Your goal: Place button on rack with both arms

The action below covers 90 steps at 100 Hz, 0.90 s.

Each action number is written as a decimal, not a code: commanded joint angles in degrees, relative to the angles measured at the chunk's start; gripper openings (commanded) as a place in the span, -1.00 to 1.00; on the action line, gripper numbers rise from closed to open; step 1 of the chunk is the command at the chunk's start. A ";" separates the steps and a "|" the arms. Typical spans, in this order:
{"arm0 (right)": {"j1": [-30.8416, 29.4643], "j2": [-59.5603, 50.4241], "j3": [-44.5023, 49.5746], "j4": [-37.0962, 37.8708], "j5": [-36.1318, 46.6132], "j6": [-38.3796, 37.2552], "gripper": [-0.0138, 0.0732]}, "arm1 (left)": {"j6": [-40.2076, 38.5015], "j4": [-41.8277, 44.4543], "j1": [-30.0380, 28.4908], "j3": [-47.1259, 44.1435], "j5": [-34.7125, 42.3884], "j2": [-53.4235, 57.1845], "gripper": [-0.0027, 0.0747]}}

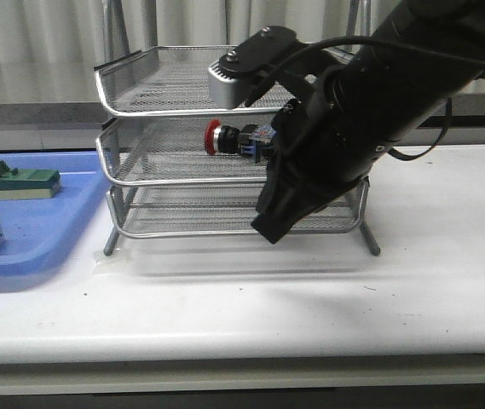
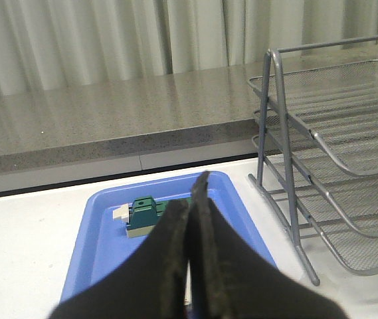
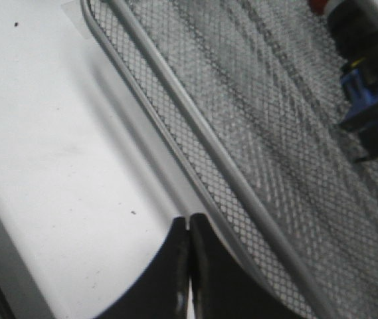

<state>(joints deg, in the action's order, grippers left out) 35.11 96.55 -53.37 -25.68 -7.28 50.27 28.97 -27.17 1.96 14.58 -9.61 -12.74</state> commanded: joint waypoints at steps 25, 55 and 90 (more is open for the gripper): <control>-0.43 -10.08 -0.94 -5.81 -4.22 -1.43 -0.82 | -0.61 -0.74 -0.01 1.60 4.77 -0.45 -0.98; -5.70 -19.35 2.52 -5.81 -4.49 -6.42 -0.82 | -0.61 -0.74 -0.01 1.60 4.77 -0.45 -0.98; -21.73 -34.64 9.21 -5.81 -8.46 -11.31 -0.82 | -0.61 -0.74 -0.01 1.60 4.77 -0.45 -0.98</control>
<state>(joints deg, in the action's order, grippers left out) 16.93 67.14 -44.39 -30.85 -16.84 39.84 28.97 -27.17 1.96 14.58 -9.61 -12.74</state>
